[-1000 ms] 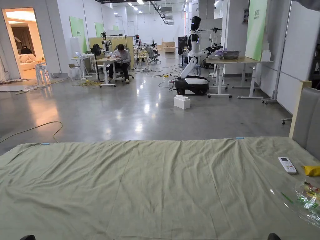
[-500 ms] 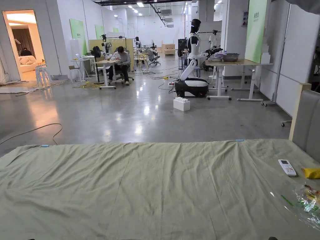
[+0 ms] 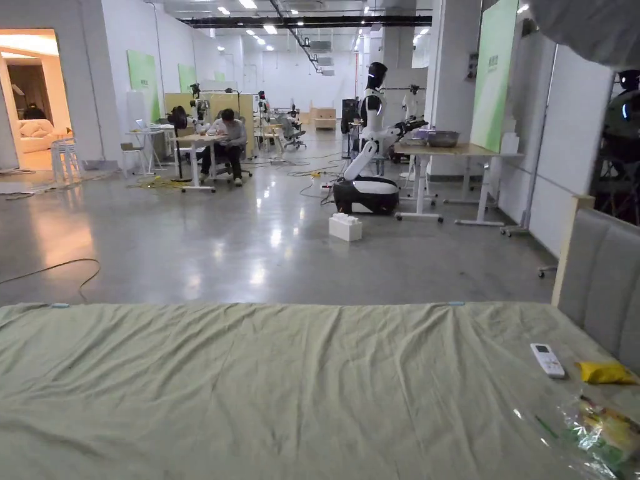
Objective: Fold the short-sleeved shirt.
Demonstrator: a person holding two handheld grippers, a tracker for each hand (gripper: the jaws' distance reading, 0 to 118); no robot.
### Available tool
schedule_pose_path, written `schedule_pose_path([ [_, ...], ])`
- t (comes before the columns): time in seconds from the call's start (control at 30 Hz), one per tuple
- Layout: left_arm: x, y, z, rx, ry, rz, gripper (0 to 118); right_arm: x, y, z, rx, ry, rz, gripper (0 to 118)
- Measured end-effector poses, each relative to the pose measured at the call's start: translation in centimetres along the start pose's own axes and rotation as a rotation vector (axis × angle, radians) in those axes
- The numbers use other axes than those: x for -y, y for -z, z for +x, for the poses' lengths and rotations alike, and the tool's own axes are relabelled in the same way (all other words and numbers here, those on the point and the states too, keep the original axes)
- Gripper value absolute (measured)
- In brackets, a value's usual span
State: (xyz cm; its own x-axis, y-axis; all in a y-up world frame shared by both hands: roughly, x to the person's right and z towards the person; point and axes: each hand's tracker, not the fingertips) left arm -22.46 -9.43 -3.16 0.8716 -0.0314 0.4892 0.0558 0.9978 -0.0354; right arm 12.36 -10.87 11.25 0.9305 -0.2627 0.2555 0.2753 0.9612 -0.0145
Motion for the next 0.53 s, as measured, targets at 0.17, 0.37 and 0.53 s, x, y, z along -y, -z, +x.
schedule_pose_path([
  [0.17, -0.1, -0.2, 0.1, -0.011, -0.004, 0.022, 118, 0.3, -0.5, -1.7, 0.110, -0.176, 0.014, 118],
  [0.37, -0.3, -0.1, 0.2, -0.003, -0.015, 0.018, 118, 0.5, -0.7, -3.0, 0.048, -0.227, 0.031, 118],
  [0.53, -0.5, -0.2, 0.4, 0.006, -0.010, 0.025, 118, 0.6, -0.3, -3.2, 0.046, -0.225, 0.014, 118],
])
